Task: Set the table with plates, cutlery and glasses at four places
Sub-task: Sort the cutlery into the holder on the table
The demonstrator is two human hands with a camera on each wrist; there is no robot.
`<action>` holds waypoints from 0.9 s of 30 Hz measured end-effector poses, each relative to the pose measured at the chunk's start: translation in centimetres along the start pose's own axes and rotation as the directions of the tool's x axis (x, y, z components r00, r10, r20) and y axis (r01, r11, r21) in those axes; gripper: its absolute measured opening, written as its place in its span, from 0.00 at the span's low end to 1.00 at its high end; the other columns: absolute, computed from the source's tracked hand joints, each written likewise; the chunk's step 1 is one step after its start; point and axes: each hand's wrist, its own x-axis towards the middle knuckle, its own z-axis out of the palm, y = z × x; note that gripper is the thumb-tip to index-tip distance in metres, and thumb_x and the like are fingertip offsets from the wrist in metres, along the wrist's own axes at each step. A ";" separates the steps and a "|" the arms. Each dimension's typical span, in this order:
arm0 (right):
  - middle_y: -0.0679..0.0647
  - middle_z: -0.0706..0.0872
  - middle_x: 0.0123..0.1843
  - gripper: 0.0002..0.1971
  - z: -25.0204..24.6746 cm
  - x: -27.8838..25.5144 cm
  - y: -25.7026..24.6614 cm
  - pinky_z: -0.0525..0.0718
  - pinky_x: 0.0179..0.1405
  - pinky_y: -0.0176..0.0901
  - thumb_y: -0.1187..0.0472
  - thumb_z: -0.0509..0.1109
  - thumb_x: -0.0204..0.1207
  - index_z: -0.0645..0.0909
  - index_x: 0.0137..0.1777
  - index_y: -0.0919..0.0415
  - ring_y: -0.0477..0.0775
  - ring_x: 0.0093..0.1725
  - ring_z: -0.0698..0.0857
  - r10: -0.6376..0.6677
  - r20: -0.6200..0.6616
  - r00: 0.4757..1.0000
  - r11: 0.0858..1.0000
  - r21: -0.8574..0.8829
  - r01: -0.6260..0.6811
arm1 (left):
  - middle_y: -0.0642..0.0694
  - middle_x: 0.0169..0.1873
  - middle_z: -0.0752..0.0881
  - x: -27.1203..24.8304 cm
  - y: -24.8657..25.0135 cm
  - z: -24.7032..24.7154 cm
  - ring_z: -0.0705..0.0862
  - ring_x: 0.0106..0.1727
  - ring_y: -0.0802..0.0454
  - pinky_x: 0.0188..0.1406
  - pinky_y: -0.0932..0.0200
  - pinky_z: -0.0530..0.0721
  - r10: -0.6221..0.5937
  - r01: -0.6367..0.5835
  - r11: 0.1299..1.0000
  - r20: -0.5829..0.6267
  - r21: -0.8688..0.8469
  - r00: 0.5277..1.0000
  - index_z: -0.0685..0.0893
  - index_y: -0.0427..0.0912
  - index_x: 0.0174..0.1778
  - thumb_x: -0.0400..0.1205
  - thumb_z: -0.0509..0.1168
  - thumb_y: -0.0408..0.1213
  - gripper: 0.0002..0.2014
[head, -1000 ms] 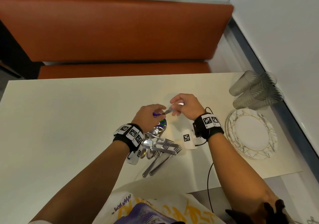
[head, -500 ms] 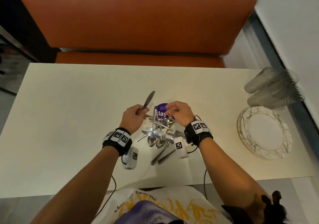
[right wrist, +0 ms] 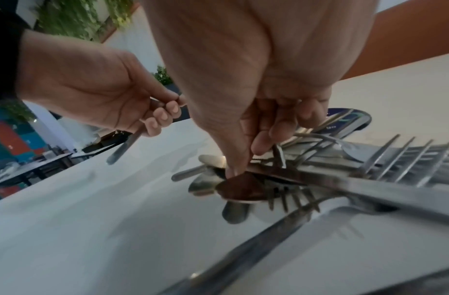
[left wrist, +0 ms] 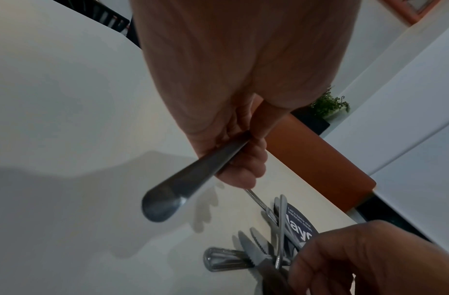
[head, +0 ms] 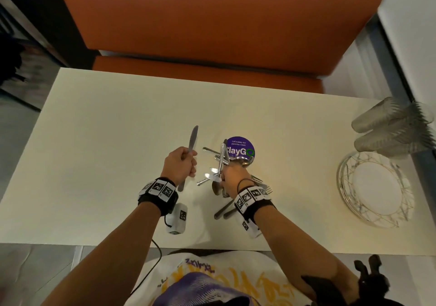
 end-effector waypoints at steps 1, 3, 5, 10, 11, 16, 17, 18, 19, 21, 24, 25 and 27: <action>0.58 0.86 0.55 0.16 0.0 0.2 0.0 0.90 0.57 0.52 0.55 0.80 0.73 0.87 0.57 0.62 0.57 0.53 0.86 0.007 0.015 1.000 1.000 0.020 -0.007 | 0.41 0.36 0.87 0.1 0.0 0.0 0.84 0.29 0.54 0.32 0.57 0.90 0.001 -0.001 1.000 -0.002 0.002 1.000 0.86 0.37 0.55 0.90 0.59 0.30 0.10; 0.58 0.88 0.54 0.11 -0.4 0.3 0.1 0.90 0.56 0.51 0.57 0.76 0.77 0.86 0.55 0.63 0.56 0.51 0.87 0.010 0.039 0.999 0.998 0.069 -0.013 | 0.40 0.36 0.87 0.2 0.1 -0.1 0.84 0.29 0.52 0.34 0.55 0.91 0.001 -0.001 1.000 0.000 0.001 1.000 0.87 0.37 0.56 0.90 0.58 0.28 0.11; 0.57 0.88 0.51 0.08 -1.0 0.2 0.6 0.90 0.55 0.50 0.59 0.74 0.79 0.86 0.52 0.62 0.55 0.50 0.87 0.010 0.048 0.999 0.986 0.165 -0.018 | 0.40 0.36 0.87 0.3 0.1 -0.1 0.84 0.29 0.51 0.36 0.52 0.92 0.004 -0.004 1.000 0.000 0.005 1.000 0.88 0.38 0.56 0.89 0.57 0.26 0.13; 0.45 0.84 0.42 0.05 -3.5 -0.9 2.6 0.80 0.39 0.32 0.63 0.77 0.77 0.84 0.48 0.56 0.48 0.45 0.85 0.045 -0.042 0.998 0.874 0.485 -0.019 | 0.40 0.36 0.86 0.6 0.8 0.6 0.88 0.35 0.45 0.42 0.48 0.94 -0.002 0.004 0.999 0.031 -0.039 1.000 0.88 0.36 0.57 0.89 0.56 0.25 0.14; 0.44 0.85 0.41 0.06 -4.2 -1.1 2.9 0.78 0.38 0.31 0.61 0.79 0.76 0.83 0.45 0.54 0.47 0.44 0.85 0.064 -0.099 0.993 0.847 0.532 -0.001 | 0.40 0.36 0.87 0.7 1.0 0.8 0.90 0.37 0.44 0.43 0.47 0.94 -0.005 0.007 0.999 0.041 -0.048 0.999 0.88 0.35 0.57 0.89 0.56 0.25 0.14; 0.45 0.89 0.39 0.06 -8.0 -1.6 2.8 0.85 0.45 0.38 0.56 0.82 0.73 0.89 0.44 0.55 0.45 0.41 0.87 0.186 -0.269 0.945 0.643 0.761 0.090 | 0.35 0.40 0.89 0.9 2.4 2.3 0.93 0.44 0.35 0.50 0.40 0.93 -0.002 0.016 0.993 0.111 -0.120 0.994 0.86 0.33 0.55 0.88 0.54 0.24 0.14; 0.46 0.91 0.39 0.07 -8.5 -1.5 2.6 0.87 0.46 0.39 0.55 0.82 0.73 0.89 0.44 0.56 0.46 0.41 0.88 0.218 -0.277 0.936 0.588 0.803 0.101 | 0.34 0.40 0.90 0.8 2.8 2.6 0.93 0.44 0.33 0.50 0.40 0.93 0.000 0.017 0.990 0.126 -0.139 0.992 0.85 0.32 0.56 0.87 0.54 0.23 0.14; 0.48 0.92 0.39 0.07 -8.6 -1.4 2.4 0.88 0.45 0.42 0.54 0.82 0.72 0.90 0.44 0.55 0.46 0.38 0.89 0.247 -0.271 0.930 0.529 0.842 0.105 | 0.33 0.40 0.90 0.6 3.1 2.9 0.93 0.44 0.33 0.48 0.42 0.93 0.002 0.021 0.987 0.142 -0.157 0.990 0.84 0.31 0.56 0.86 0.53 0.22 0.14; 0.49 0.92 0.38 0.06 -8.6 -1.3 2.2 0.89 0.43 0.45 0.54 0.83 0.72 0.90 0.42 0.54 0.45 0.34 0.88 0.271 -0.257 0.928 0.467 0.878 0.106 | 0.33 0.40 0.91 0.4 3.6 3.2 0.92 0.43 0.33 0.46 0.43 0.93 0.002 0.026 0.985 0.158 -0.171 0.987 0.84 0.30 0.57 0.85 0.53 0.21 0.14; 0.51 0.93 0.35 0.06 -8.4 -0.9 1.8 0.93 0.43 0.52 0.54 0.83 0.72 0.89 0.38 0.51 0.47 0.30 0.87 0.314 -0.223 0.923 0.382 0.919 0.092 | 0.31 0.42 0.92 -0.1 4.3 3.6 0.92 0.43 0.32 0.44 0.43 0.93 0.005 0.030 0.983 0.188 -0.181 0.982 0.84 0.30 0.58 0.84 0.53 0.22 0.15; 0.51 0.93 0.33 0.07 -8.1 -0.5 1.4 0.93 0.46 0.57 0.50 0.83 0.70 0.90 0.37 0.51 0.49 0.31 0.89 0.355 -0.196 0.914 0.332 0.940 0.073 | 0.29 0.42 0.92 -0.8 5.0 4.1 0.92 0.39 0.32 0.45 0.40 0.92 0.011 0.033 0.982 0.231 -0.185 0.973 0.83 0.32 0.57 0.86 0.54 0.23 0.12; 0.50 0.93 0.33 0.08 -8.0 -0.4 1.3 0.93 0.47 0.56 0.49 0.84 0.69 0.91 0.38 0.51 0.49 0.32 0.90 0.360 -0.199 0.911 0.324 0.943 0.078 | 0.29 0.39 0.91 -0.9 5.0 4.2 0.89 0.36 0.33 0.43 0.41 0.90 0.009 0.037 0.981 0.238 -0.188 0.971 0.83 0.31 0.57 0.87 0.54 0.24 0.12; 0.46 0.93 0.36 0.09 -7.9 -0.3 1.2 0.92 0.47 0.49 0.47 0.84 0.69 0.91 0.39 0.50 0.46 0.37 0.91 0.344 -0.232 0.910 0.369 0.925 0.097 | 0.34 0.34 0.87 -1.0 4.8 4.4 0.84 0.31 0.38 0.38 0.43 0.84 0.014 0.027 0.984 0.233 -0.174 0.972 0.83 0.30 0.56 0.90 0.54 0.28 0.12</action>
